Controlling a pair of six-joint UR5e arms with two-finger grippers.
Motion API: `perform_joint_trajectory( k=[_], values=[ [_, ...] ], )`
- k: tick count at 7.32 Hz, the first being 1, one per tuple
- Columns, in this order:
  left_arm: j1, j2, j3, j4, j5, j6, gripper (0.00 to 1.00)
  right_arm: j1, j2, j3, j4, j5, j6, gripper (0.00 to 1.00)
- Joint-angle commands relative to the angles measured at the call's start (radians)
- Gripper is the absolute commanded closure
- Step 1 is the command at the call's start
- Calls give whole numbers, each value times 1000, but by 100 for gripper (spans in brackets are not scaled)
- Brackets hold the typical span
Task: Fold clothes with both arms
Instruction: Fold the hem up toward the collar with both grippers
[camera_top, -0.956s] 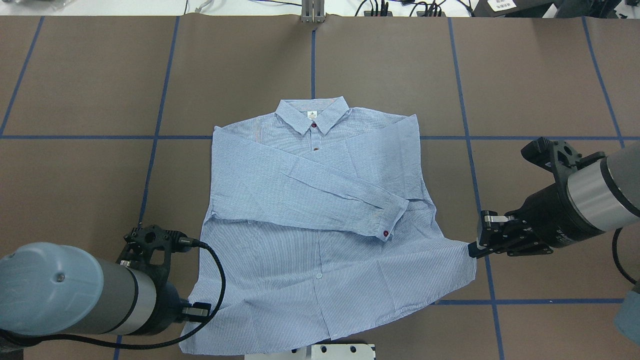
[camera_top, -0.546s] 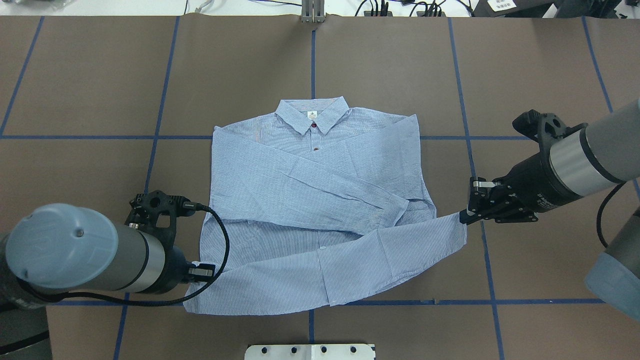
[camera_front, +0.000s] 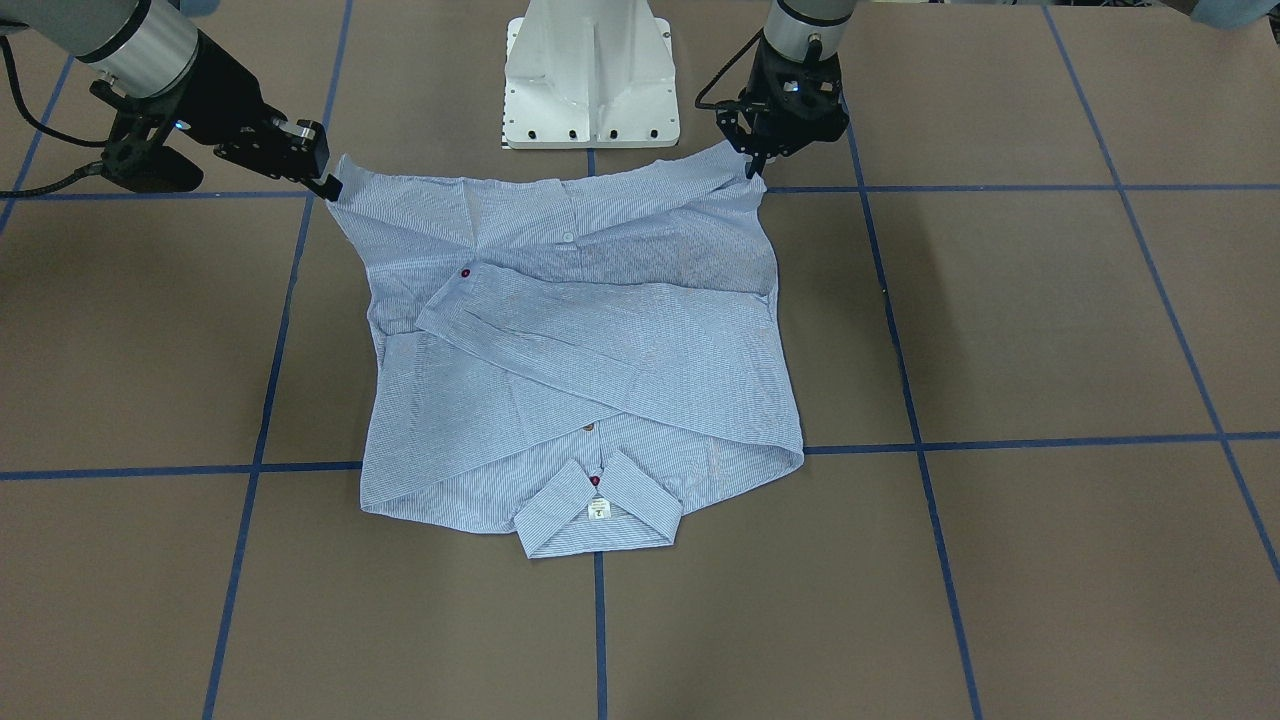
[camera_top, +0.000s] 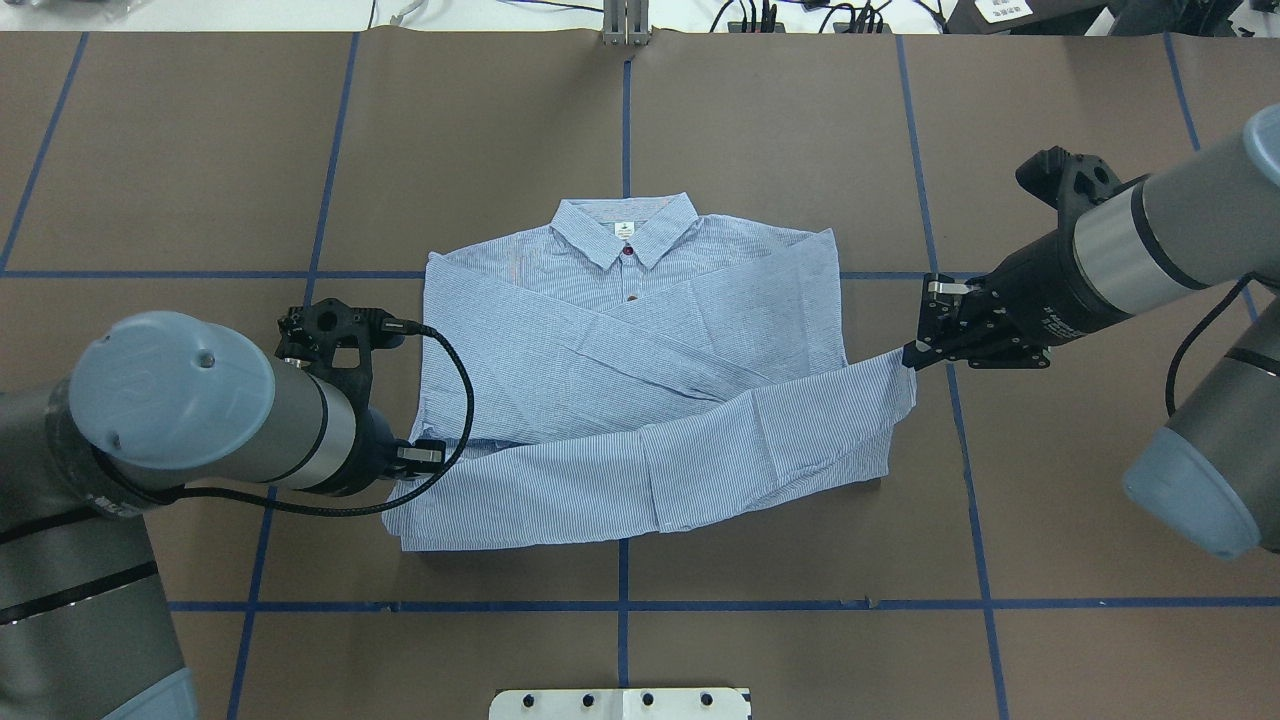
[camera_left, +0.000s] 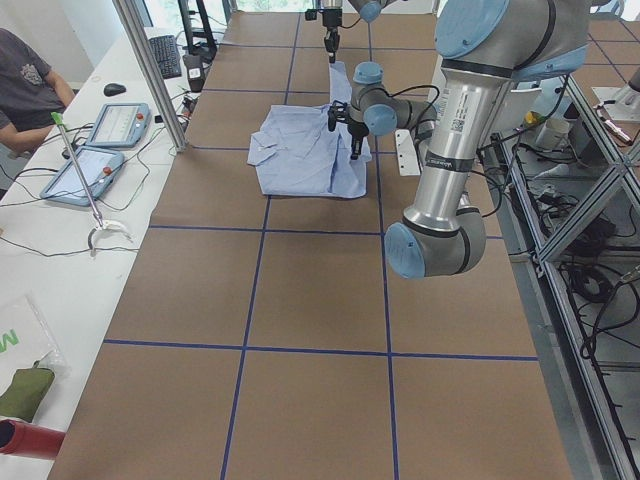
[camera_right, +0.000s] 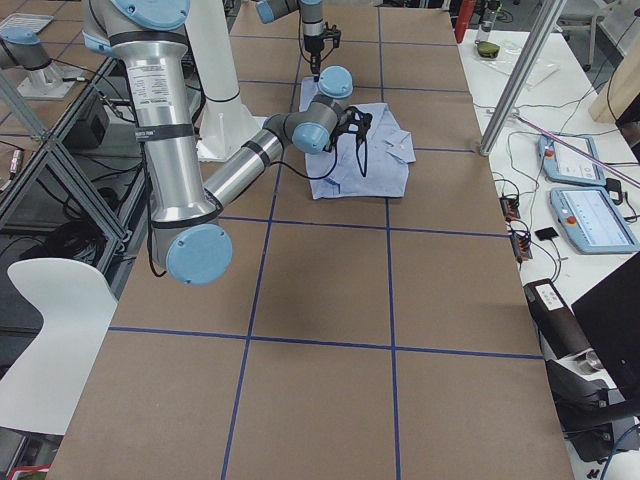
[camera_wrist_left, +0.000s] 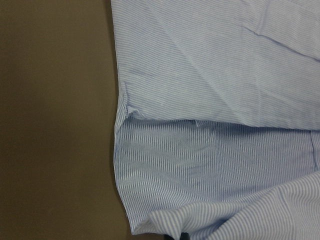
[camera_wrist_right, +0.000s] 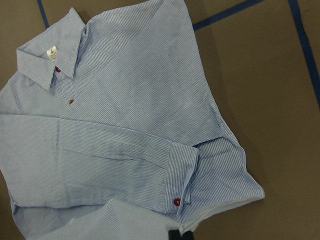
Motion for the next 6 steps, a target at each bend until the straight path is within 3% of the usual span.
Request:
perform_joint_trajectory(
  k=[1, 6],
  values=[
    [-65, -8, 34, 1, -4, 44, 100, 4, 51, -62, 0, -31, -3, 100],
    [-106, -76, 120, -16, -4, 62, 100, 45, 116, -126, 2, -51, -28, 100]
  ],
)
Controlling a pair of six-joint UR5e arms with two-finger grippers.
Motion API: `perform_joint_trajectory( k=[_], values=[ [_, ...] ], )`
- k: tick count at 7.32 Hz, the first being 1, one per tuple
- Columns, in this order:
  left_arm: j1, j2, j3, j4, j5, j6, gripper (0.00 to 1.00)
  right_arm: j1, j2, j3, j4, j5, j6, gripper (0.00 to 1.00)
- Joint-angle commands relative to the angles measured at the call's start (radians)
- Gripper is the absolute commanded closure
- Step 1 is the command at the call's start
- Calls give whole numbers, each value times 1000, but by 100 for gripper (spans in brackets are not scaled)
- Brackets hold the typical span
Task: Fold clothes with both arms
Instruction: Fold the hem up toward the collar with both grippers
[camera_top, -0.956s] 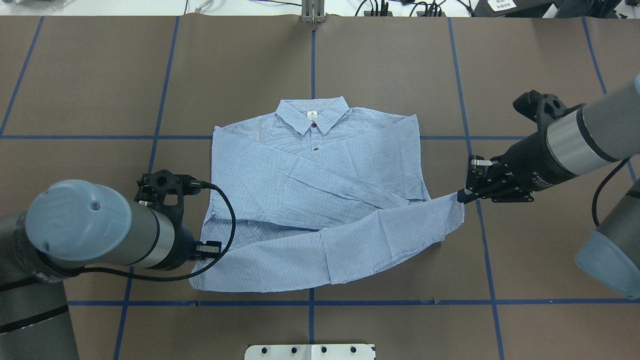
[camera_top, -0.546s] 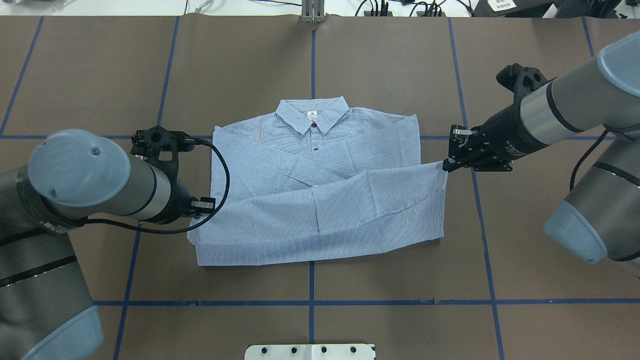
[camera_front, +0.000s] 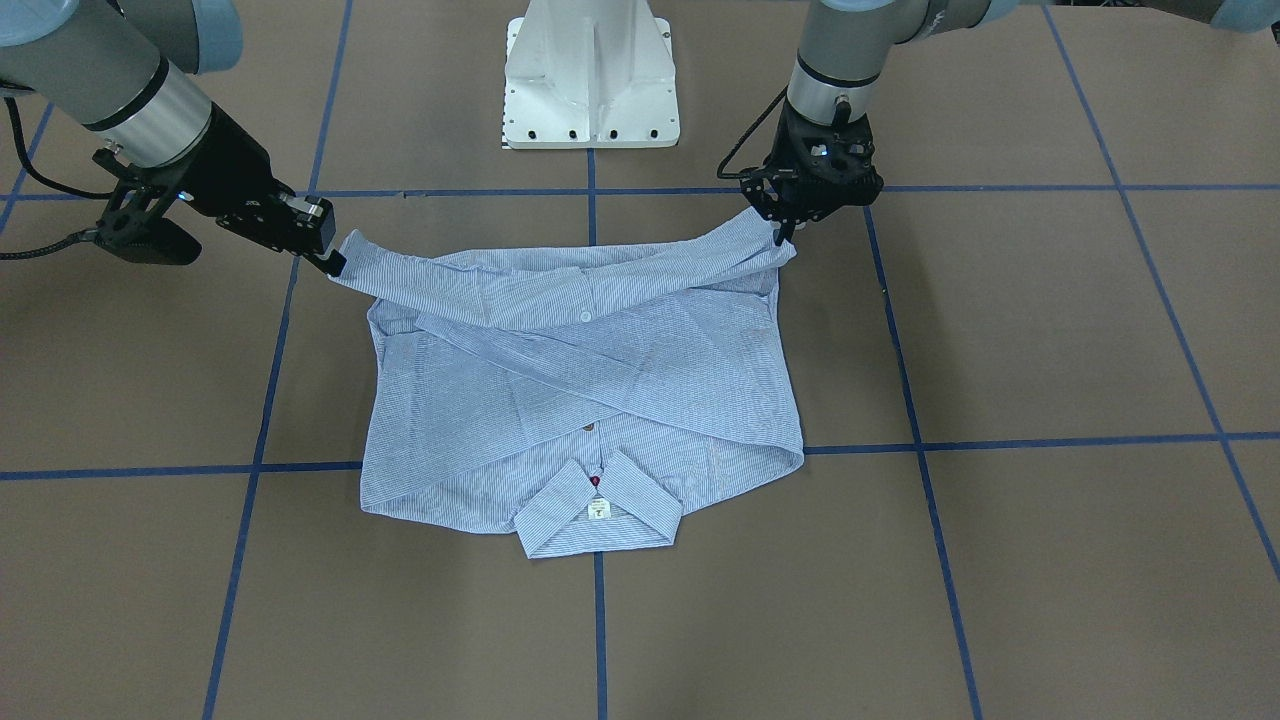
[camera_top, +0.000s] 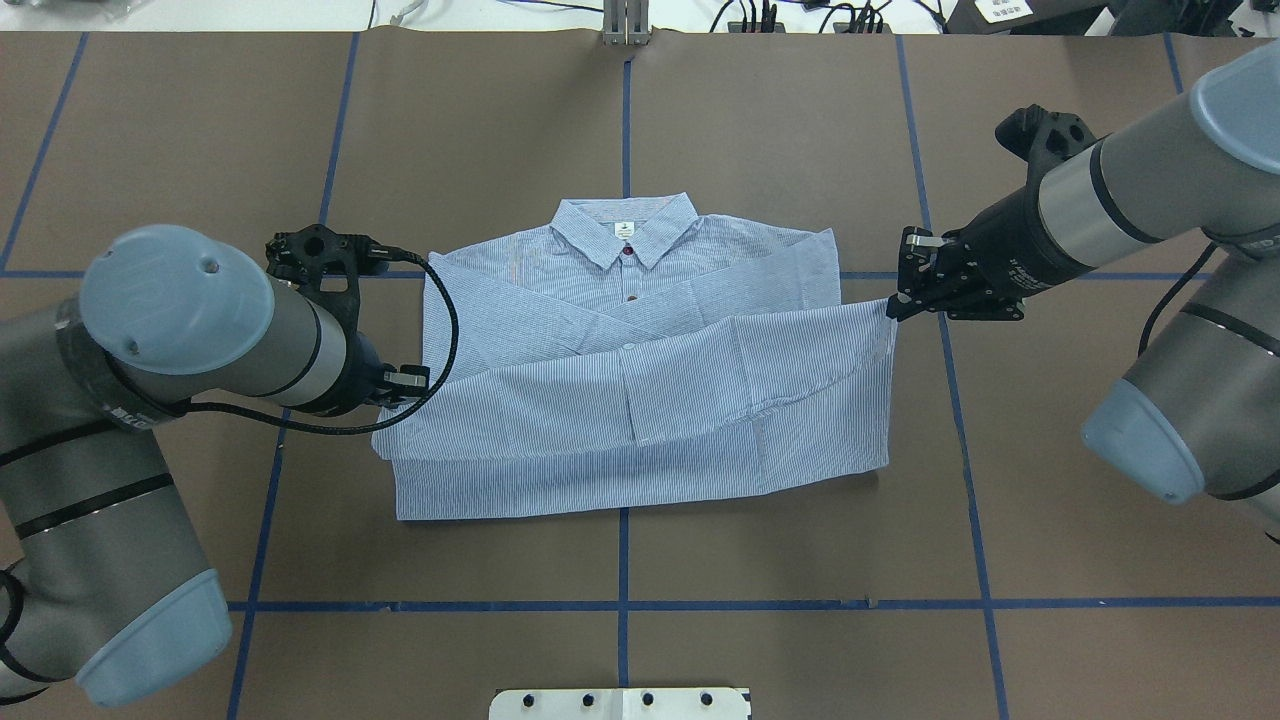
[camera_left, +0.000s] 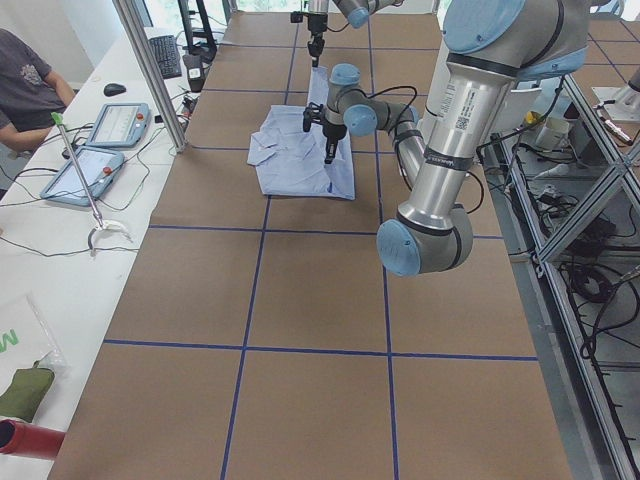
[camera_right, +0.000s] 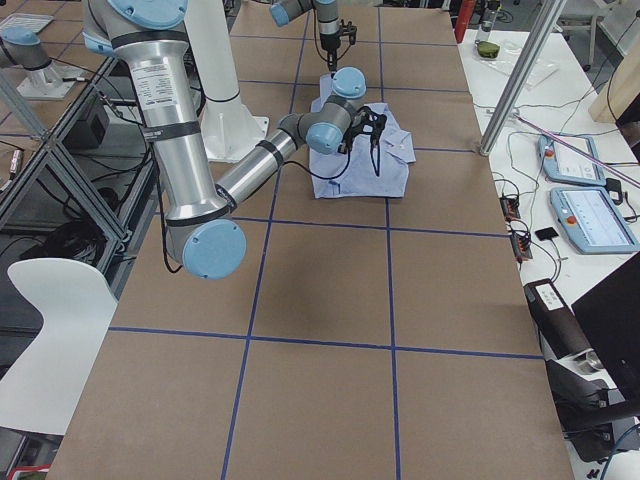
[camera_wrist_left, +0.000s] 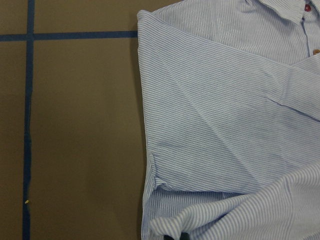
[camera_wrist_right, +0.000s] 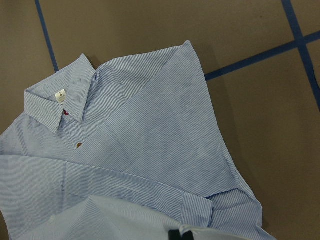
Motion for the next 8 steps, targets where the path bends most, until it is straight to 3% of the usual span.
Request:
perform_joint_trajectory(
  k=[1, 3, 5, 8],
  values=[
    [-34, -21, 14, -5, -3, 9, 100, 19, 30, -28, 0, -4, -5, 100],
    [-80, -21, 26, -6, -4, 64, 100, 33, 31, -31, -1, -4, -21, 100],
    [-87, -50, 87, -43, -3, 64, 100, 36, 88, -107, 0, -4, -22, 100],
    [-114, -89, 242, -186, -3, 61, 100, 33, 134, -195, 0, -17, -41, 100]
  ],
)
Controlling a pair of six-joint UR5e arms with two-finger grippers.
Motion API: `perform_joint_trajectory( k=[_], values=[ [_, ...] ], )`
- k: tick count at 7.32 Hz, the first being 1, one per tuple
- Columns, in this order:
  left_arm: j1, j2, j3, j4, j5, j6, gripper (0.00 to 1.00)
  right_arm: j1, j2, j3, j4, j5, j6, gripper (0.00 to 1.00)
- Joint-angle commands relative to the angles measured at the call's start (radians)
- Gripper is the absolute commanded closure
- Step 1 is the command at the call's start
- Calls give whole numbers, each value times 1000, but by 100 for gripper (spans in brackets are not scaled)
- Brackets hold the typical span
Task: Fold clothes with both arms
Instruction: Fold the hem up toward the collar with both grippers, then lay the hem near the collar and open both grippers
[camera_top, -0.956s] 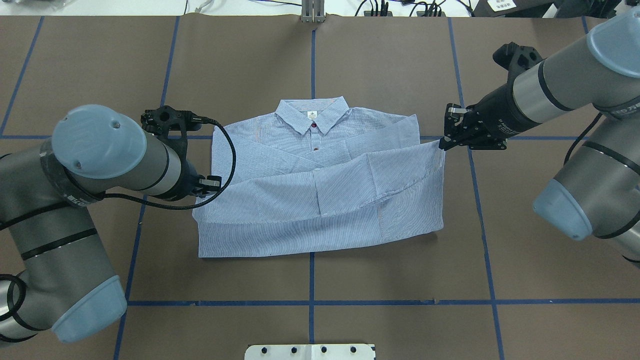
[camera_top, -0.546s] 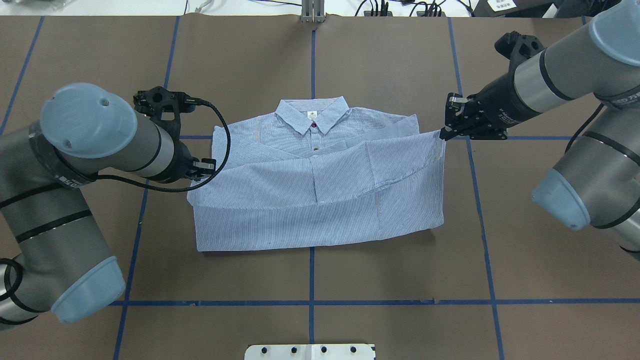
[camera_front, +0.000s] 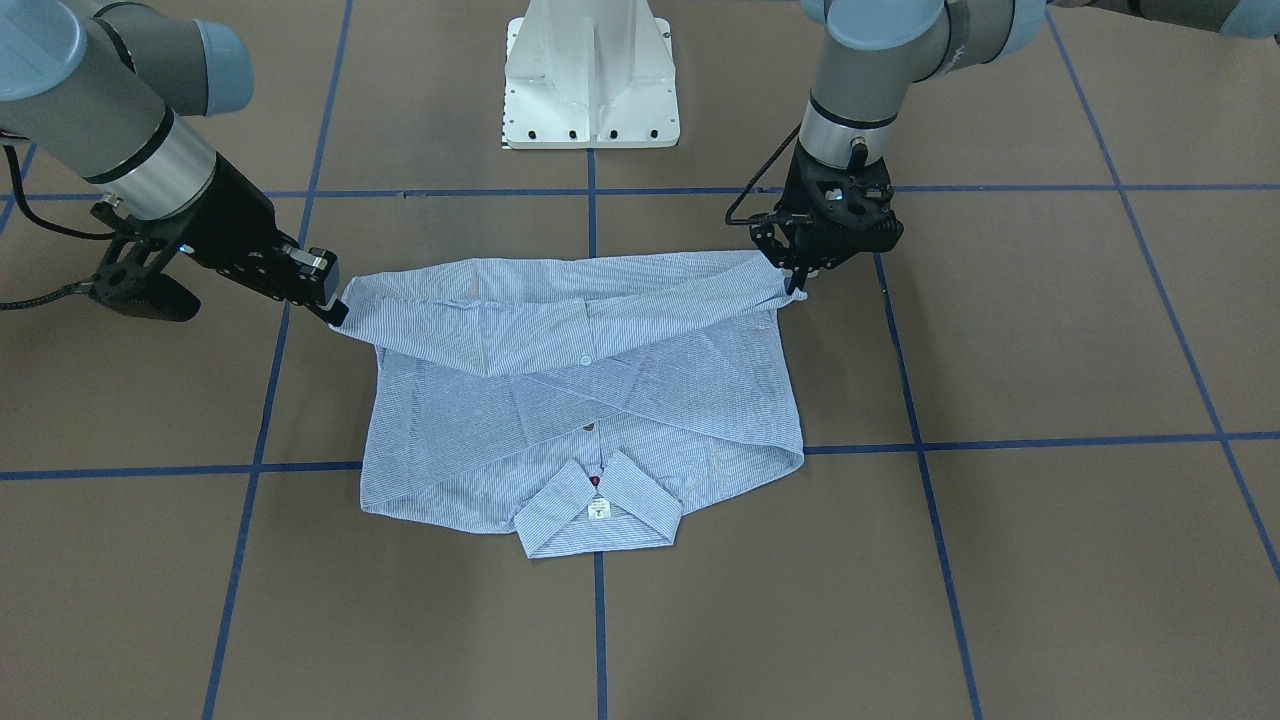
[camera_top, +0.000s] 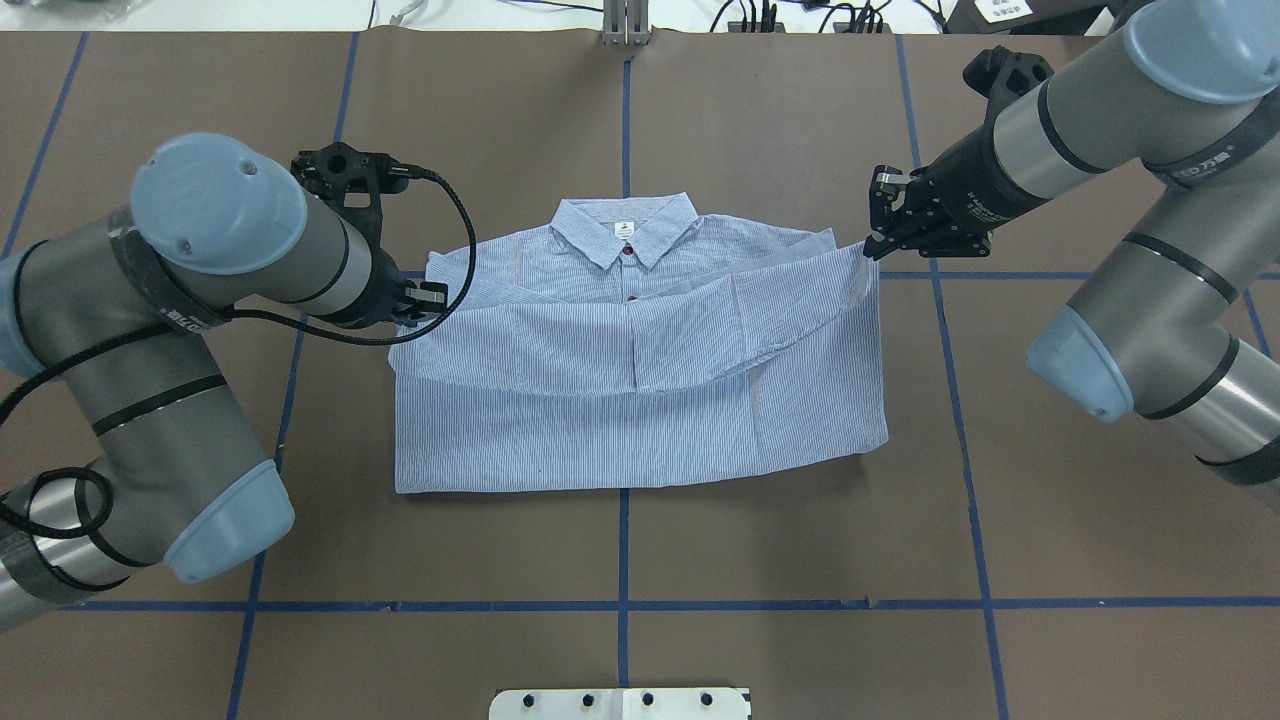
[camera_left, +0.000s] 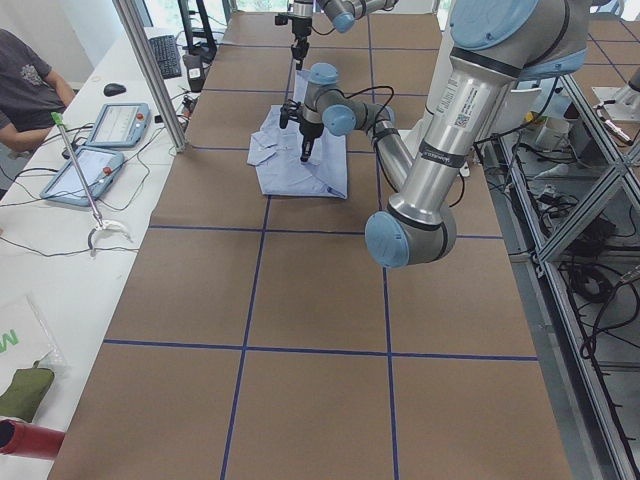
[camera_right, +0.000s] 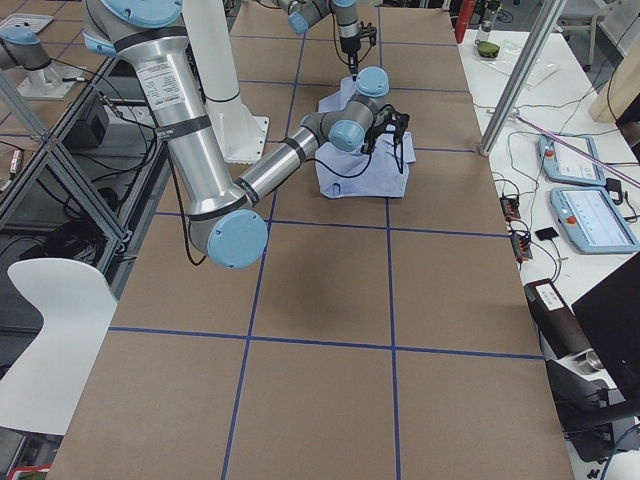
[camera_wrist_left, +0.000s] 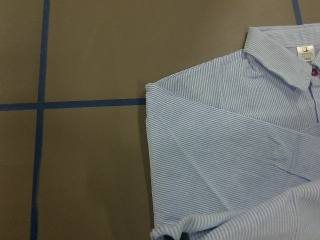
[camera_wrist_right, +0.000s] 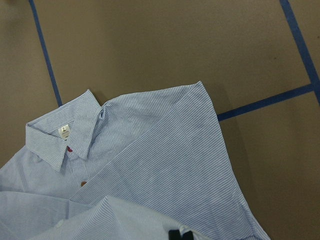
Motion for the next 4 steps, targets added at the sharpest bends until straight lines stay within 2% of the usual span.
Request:
perform_joint_trajectory(
  k=[1, 3, 4],
  values=[
    [-28, -10, 129, -127, 0, 3, 100, -1, 48, -91, 2, -5, -18, 100],
    [-32, -8, 183, -168, 2, 4, 100, -3, 56, -131, 2, -26, -42, 100],
    [-34, -8, 200, -175, 3, 4, 100, -3, 87, -183, 2, -30, -43, 100]
  ],
)
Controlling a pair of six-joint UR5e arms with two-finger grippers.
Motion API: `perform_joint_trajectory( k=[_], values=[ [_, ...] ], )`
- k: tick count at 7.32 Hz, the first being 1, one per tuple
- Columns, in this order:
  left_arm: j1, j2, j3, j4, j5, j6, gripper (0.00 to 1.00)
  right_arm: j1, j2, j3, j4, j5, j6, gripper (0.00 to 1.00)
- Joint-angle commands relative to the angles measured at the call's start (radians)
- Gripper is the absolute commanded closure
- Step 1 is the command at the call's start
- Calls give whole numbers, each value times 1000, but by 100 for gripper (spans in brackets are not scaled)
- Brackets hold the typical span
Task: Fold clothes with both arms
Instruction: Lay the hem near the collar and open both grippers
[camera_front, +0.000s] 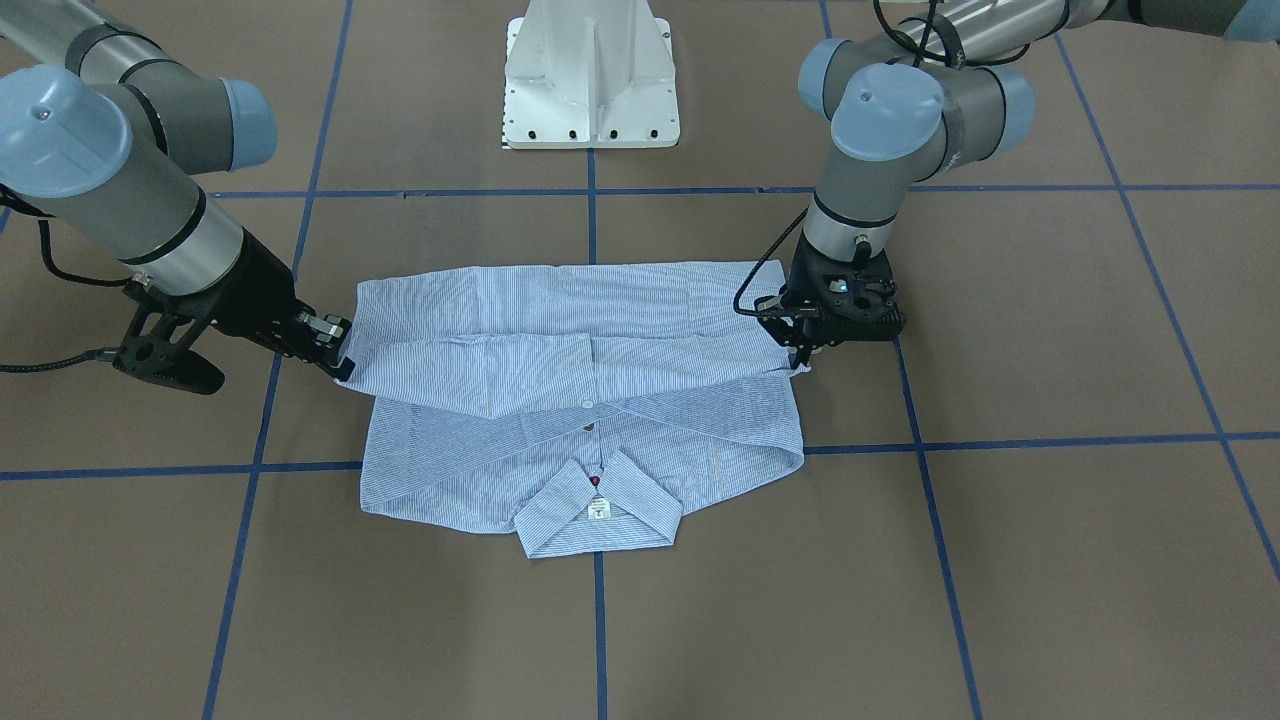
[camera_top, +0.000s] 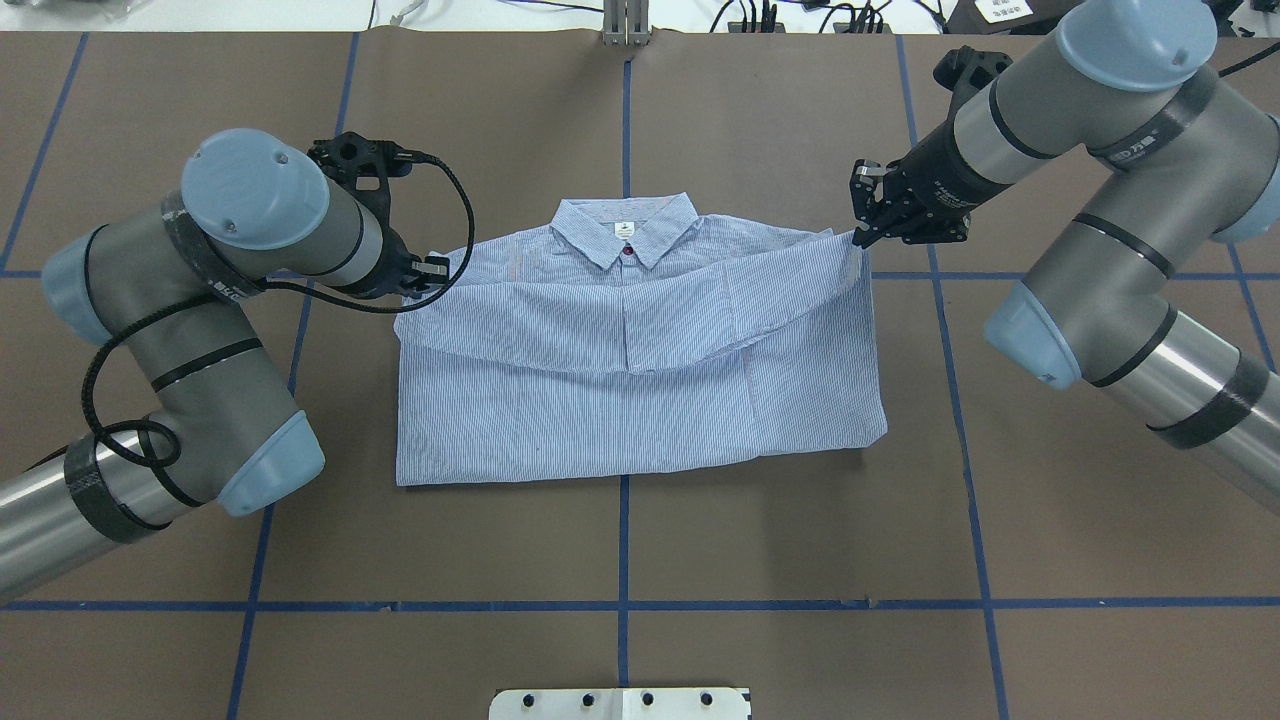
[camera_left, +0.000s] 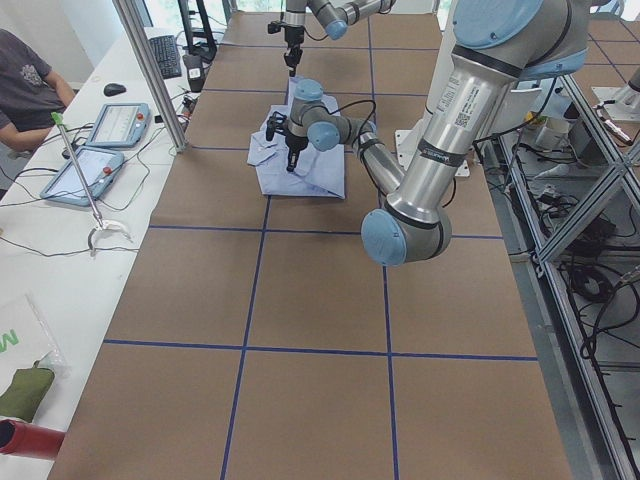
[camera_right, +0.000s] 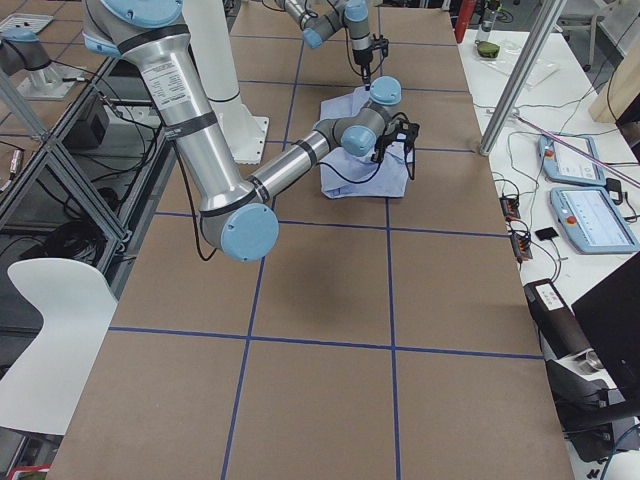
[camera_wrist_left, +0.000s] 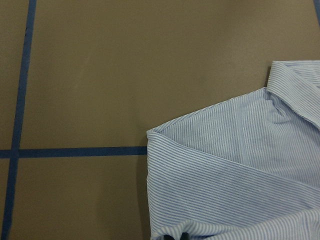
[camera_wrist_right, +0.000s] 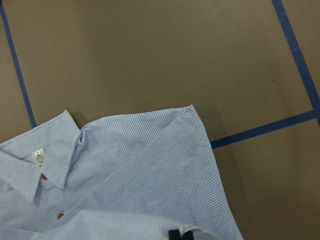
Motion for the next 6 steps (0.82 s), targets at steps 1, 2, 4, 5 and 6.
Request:
perform_joint_trajectory(
  k=[1, 2, 4, 5, 6],
  values=[
    [-2, -1, 41, -45, 3, 1, 100, -1, 35, -64, 0, -12, -5, 100],
    [-2, -1, 55, -62, 3, 1, 100, -1, 41, -67, 0, -12, -5, 100],
    [-1, -1, 60, -69, 3, 1, 100, -2, 52, -87, 0, -12, -5, 100],
    [-1, -3, 72, -71, 4, 1, 100, -1, 64, -101, 0, -14, -5, 100],
    [-2, -3, 80, -82, 4, 1, 100, -1, 69, -112, 0, -21, -5, 100]
  ],
)
